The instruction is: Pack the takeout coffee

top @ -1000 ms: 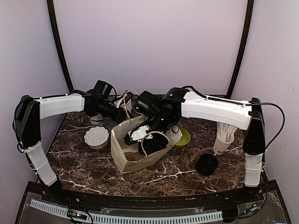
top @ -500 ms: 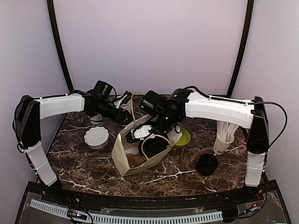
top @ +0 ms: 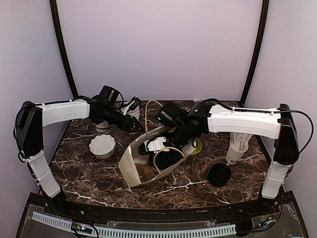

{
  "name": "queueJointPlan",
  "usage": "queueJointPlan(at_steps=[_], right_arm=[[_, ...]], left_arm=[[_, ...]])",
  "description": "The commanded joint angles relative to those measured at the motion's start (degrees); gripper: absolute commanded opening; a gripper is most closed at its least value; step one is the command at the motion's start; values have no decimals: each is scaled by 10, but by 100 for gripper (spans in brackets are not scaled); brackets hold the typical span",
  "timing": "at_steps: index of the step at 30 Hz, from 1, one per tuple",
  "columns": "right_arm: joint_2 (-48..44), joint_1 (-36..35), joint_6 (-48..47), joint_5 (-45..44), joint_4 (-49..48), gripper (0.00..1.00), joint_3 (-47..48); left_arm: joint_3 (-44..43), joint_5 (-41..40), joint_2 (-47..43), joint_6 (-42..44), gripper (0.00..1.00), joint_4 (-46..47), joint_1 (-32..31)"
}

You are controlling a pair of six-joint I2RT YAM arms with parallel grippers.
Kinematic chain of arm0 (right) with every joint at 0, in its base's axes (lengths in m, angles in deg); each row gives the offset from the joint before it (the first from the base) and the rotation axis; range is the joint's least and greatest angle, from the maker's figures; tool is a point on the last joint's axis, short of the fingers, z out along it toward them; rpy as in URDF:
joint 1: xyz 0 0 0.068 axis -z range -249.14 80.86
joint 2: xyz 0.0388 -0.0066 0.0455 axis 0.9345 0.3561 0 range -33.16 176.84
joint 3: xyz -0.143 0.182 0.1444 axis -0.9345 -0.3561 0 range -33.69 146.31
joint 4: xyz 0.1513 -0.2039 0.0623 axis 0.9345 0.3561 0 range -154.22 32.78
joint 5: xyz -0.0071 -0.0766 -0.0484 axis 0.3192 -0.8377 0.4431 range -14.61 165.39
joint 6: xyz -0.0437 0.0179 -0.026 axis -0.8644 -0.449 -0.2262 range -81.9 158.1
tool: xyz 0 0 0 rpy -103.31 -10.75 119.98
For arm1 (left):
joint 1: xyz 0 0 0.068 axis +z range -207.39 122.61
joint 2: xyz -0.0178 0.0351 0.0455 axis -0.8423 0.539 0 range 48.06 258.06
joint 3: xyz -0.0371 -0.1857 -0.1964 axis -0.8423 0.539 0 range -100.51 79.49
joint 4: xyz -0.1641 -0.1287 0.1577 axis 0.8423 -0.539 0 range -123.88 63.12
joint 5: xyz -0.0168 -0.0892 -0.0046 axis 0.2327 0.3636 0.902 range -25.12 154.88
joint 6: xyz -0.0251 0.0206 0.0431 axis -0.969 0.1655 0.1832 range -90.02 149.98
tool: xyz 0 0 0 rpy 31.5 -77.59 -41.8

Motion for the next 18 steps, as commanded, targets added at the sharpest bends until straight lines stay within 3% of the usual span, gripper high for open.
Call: queueJointPlan(at_steps=[1, 18], right_arm=[[-18, -18, 19, -25, 29, 52, -113], [-141, -79, 71, -151, -48, 51, -253]], left_arm=[[-4, -1, -8, 16, 53, -10, 0], [-27, -18, -11, 25, 53, -28, 1]])
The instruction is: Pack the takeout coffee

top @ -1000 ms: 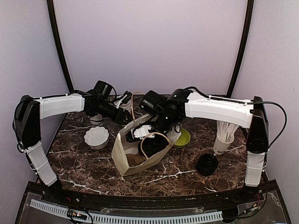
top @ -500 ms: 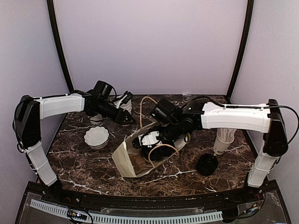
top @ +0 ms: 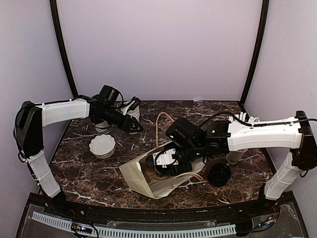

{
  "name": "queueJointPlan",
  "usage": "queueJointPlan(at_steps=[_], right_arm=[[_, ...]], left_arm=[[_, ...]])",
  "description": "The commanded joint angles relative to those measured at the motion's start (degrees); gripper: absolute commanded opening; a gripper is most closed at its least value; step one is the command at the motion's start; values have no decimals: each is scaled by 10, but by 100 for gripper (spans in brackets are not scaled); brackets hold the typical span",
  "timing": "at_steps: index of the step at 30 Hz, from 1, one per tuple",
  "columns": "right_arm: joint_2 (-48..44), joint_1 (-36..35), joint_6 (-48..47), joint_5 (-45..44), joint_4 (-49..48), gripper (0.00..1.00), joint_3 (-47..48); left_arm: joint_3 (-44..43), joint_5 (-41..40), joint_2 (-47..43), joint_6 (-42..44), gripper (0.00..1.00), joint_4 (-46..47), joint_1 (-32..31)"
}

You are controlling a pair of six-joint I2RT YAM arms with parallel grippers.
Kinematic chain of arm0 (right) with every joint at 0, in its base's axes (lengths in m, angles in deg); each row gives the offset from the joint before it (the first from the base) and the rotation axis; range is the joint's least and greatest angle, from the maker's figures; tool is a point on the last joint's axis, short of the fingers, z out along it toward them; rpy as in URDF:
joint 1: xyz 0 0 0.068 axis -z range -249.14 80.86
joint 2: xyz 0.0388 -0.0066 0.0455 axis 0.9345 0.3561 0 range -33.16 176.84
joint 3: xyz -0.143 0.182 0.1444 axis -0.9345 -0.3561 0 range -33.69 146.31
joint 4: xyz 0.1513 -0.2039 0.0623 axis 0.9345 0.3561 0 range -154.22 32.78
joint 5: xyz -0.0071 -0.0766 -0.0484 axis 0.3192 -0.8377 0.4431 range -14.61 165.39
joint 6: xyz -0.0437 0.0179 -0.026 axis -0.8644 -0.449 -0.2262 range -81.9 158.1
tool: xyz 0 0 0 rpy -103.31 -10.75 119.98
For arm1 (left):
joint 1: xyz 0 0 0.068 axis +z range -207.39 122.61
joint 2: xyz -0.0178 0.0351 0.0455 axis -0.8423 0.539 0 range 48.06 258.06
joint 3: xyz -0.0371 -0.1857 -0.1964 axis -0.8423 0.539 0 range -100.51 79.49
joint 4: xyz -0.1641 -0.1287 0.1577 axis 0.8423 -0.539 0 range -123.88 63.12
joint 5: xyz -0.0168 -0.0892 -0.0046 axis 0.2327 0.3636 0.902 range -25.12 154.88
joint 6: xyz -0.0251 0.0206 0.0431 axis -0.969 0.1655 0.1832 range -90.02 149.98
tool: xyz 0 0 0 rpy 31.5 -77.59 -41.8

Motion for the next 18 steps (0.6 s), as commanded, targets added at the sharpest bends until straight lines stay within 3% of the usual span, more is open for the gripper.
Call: queueJointPlan(at_steps=[1, 18], right_arm=[[-8, -21, 36, -27, 105, 51, -54], [-55, -97, 34, -128, 44, 52, -125]], left_arm=[[-23, -5, -14, 9, 53, -15, 1], [-70, -2, 13, 9, 53, -72, 1]])
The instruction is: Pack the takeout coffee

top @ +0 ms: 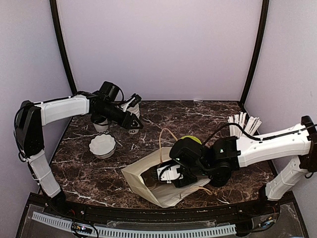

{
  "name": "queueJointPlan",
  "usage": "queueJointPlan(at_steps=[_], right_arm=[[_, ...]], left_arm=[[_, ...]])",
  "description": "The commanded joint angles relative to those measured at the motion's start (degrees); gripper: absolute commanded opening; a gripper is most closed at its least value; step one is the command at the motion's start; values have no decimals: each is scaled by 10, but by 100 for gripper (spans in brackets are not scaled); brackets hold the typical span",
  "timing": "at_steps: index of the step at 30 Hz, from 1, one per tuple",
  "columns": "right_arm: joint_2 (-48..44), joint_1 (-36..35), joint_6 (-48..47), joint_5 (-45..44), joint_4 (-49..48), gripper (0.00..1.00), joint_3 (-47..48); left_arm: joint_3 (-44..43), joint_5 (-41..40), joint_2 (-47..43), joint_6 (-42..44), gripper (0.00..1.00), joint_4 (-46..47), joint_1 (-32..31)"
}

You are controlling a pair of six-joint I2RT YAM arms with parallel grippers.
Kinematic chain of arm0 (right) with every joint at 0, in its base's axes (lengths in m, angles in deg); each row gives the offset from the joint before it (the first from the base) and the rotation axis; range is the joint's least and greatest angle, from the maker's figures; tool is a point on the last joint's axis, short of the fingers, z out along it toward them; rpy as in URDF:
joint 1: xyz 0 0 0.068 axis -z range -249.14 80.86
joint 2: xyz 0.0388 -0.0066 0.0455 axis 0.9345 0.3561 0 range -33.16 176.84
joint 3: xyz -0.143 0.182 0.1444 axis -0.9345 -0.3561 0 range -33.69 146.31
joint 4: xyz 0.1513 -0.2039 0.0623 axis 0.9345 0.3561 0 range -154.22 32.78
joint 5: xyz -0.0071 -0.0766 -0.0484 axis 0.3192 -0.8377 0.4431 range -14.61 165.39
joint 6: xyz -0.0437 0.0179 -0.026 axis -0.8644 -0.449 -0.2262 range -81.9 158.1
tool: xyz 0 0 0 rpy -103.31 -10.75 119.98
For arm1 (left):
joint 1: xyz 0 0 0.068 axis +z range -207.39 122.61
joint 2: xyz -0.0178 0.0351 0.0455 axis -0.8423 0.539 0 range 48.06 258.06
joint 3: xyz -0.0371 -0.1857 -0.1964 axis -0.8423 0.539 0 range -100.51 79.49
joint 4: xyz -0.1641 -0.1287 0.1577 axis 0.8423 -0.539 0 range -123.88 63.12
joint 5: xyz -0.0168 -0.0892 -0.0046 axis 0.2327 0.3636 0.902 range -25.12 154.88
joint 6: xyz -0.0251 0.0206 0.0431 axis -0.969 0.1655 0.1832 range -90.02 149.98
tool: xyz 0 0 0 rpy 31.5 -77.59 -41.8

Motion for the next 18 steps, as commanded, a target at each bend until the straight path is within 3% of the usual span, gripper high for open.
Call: queueJointPlan(at_steps=[1, 9, 18], right_arm=[[7, -11, 11, 8, 95, 52, -26], [14, -5, 8, 35, 105, 60, -19], [23, 8, -2, -2, 84, 59, -6]], left_arm=[[-35, 10, 14, 7, 53, -31, 1], [-53, 26, 43, 3, 53, -27, 1], [-47, 28, 38, 0, 53, -15, 1]])
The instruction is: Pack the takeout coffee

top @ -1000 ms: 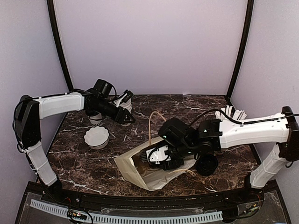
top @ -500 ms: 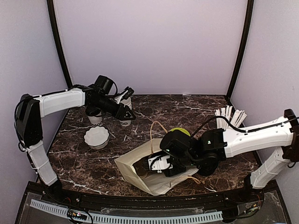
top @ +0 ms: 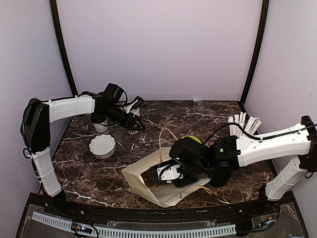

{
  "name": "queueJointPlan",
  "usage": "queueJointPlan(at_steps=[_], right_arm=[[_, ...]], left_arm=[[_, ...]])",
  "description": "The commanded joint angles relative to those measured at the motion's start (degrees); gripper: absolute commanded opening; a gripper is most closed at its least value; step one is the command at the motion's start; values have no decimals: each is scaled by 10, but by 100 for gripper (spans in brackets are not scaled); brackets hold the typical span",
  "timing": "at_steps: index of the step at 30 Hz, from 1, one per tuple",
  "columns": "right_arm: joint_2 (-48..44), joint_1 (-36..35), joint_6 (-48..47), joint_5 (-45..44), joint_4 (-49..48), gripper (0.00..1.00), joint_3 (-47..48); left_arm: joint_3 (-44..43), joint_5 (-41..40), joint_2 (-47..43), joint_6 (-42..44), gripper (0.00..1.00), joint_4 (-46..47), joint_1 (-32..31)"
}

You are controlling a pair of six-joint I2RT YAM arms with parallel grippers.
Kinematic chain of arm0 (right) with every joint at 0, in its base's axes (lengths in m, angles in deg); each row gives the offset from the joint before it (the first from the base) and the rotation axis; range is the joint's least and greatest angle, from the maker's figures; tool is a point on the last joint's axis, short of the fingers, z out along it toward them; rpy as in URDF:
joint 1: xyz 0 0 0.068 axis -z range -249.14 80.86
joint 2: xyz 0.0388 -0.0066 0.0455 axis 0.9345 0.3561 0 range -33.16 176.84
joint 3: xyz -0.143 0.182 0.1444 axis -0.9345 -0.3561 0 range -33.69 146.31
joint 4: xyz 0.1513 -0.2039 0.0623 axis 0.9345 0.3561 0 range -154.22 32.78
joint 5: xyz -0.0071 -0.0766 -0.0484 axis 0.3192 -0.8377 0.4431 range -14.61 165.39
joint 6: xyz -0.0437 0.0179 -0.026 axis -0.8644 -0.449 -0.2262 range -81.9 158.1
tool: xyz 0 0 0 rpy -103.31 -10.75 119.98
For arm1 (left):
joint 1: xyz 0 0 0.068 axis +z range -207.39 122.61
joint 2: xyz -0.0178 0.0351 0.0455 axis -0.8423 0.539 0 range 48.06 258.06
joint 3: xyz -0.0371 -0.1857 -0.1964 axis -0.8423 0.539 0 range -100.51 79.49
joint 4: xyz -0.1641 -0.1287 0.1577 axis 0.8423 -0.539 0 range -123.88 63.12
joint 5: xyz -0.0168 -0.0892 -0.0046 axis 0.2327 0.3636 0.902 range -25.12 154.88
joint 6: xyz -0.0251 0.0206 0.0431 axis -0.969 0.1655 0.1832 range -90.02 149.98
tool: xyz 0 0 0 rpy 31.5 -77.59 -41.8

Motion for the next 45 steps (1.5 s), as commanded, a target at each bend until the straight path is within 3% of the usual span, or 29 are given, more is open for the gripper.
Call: queueJointPlan(at_steps=[1, 8, 18, 30, 45], right_arm=[[22, 4, -2, -6, 76, 58, -9], [16, 4, -3, -15, 84, 57, -1], [5, 4, -28, -75, 20, 55, -9], [3, 6, -54, -105, -28, 55, -17], [43, 48, 4, 13, 58, 60, 37]], left_arm=[[-9, 17, -7, -3, 53, 2, 1], [-9, 30, 38, -10, 53, -10, -8], [18, 46, 76, 3, 53, -25, -74], [39, 59, 120, -20, 53, 30, -92], [14, 34, 115, 16, 53, -8, -75]])
